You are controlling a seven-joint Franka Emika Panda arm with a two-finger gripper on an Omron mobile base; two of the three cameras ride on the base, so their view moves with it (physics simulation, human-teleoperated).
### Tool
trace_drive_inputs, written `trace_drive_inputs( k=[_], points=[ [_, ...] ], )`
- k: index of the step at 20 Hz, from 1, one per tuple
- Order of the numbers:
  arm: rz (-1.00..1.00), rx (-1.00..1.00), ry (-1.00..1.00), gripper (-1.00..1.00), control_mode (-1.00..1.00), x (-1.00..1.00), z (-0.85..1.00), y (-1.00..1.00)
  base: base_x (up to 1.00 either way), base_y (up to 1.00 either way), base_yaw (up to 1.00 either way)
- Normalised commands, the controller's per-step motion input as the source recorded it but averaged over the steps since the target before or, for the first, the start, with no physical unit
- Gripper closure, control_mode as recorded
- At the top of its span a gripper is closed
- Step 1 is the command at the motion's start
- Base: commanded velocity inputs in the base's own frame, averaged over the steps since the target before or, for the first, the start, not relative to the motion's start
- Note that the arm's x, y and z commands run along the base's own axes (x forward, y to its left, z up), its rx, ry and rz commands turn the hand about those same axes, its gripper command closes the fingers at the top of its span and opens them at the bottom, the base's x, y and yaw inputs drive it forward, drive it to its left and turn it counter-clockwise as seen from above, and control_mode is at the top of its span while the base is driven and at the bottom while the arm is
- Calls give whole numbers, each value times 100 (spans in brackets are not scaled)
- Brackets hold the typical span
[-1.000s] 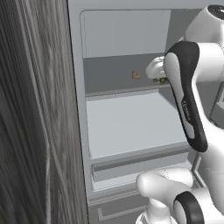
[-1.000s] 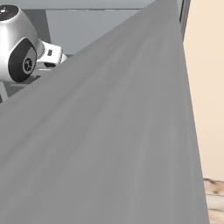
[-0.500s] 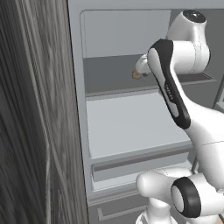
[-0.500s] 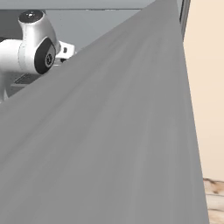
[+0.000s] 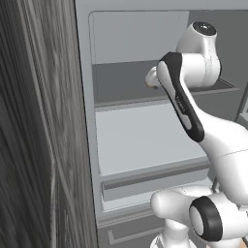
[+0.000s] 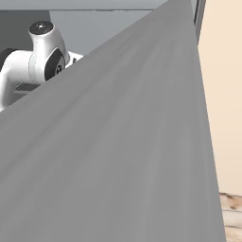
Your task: Retrieve the bottle and the shaker from the cabinet and place them next to the mixing bowl on the counter. Then add garlic from the fridge to the mixing bowl.
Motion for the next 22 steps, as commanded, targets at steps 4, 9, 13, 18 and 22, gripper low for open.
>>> trace_drive_inputs(
  k=[4, 9, 13, 18, 22],
  points=[
    [0, 0, 0, -100, -100, 12, 0, 5, 0, 0, 0],
    [0, 0, 0, -100, -100, 46, -4, 3, 0, 0, 0],
    [0, 0, 0, -100, -100, 57, -5, 1, 0, 0, 0],
    [0, 0, 0, -100, -100, 30, -2, 0, 0, 0, 0],
    [0, 0, 0, -100, -100, 42, -7, 0, 0, 0, 0]
  ],
)
